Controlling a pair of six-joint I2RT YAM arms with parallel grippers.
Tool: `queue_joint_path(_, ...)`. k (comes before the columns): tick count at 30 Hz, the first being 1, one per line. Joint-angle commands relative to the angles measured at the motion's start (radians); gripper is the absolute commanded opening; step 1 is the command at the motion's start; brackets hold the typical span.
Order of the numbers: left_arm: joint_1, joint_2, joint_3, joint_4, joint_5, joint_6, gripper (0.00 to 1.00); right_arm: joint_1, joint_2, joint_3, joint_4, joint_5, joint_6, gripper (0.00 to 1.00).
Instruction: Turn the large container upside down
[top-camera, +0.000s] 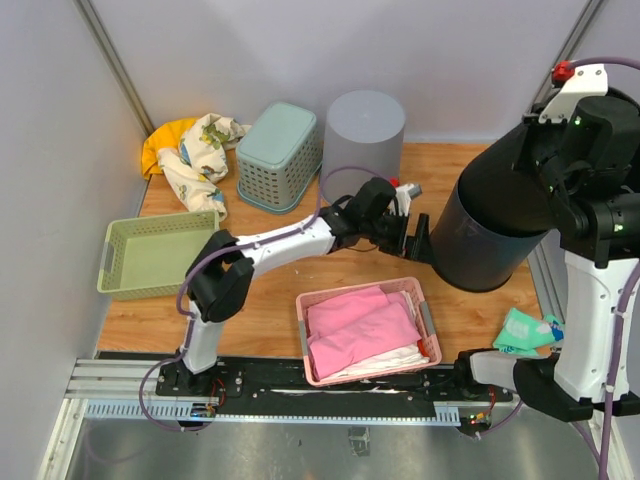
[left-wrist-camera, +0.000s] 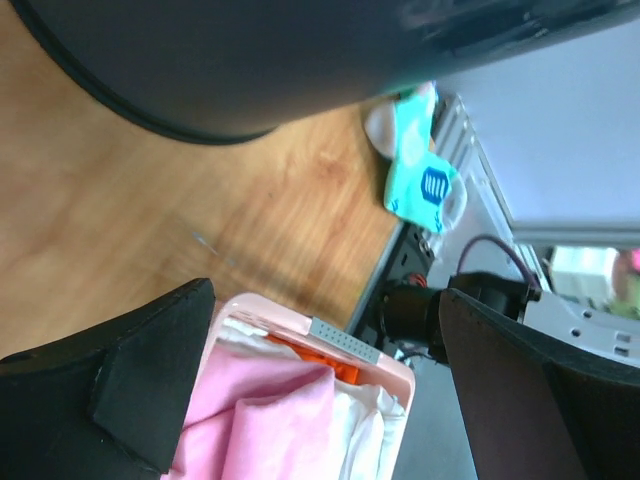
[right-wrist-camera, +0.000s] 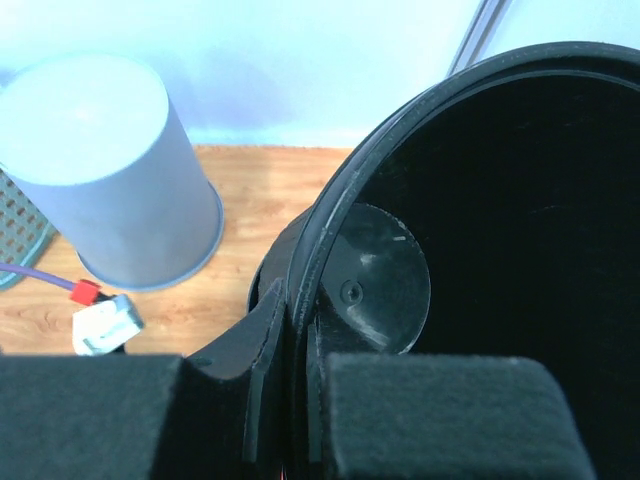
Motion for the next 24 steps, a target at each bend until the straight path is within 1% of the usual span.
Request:
queue_joint_path(1,0.059,-0.147,0.077,-0.149,-0.172,0.12,0.99,-0.008,-0.016,0.119,0.215,-0.022,-0.106,0.01)
queue_joint_path(6,0.111,-0.25,0.01,-0.126,-0.197,0.124,0.99,-0.007,-0.009,0.214,0.246,-0.108,-0.128,0.01)
queue_joint_path(9,0.122,-0.332,-0.036,-0.107,-0.232,0.129,0.99,-0.007,-0.025,0.22,0.277,-0.17,-0.112,0.0)
queue_joint_path(12,0.148,-0.432,-0.097,-0.095,-0.284,0.114,0.99,-0.008,-0.059,0.177,0.343,-0.323,-0.063,0.01)
queue_joint_path(14,0.189,-0.509,-0.147,-0.088,-0.306,0.077,0.99,-0.007,-0.066,0.163,0.381,-0.438,-0.003,0.01)
queue_joint_path(15,0.227,-0.55,-0.176,-0.089,-0.319,0.058,0.99,-0.006,-0.064,0.156,0.4,-0.504,0.029,0.01)
queue_joint_path(16,0.248,-0.592,-0.194,-0.113,-0.359,0.053,0.99,-0.007,-0.06,0.146,0.421,-0.559,0.072,0.01)
queue_joint_path(19,0.302,-0.738,-0.226,-0.249,-0.575,0.068,0.99,-0.006,-0.054,0.059,0.522,-0.735,0.222,0.01)
queue_joint_path(20,0.334,-0.783,-0.243,-0.284,-0.622,0.063,0.99,-0.006,-0.055,0.013,0.569,-0.787,0.278,0.01)
queue_joint_path(22,0.42,-0.876,-0.281,-0.329,-0.637,0.043,0.99,0.0,-0.059,-0.089,0.661,-0.856,0.373,0.01)
queue_joint_path(24,0.509,-0.948,-0.299,-0.393,-0.65,0.023,0.99,0.016,-0.061,-0.176,0.716,-0.881,0.424,0.01)
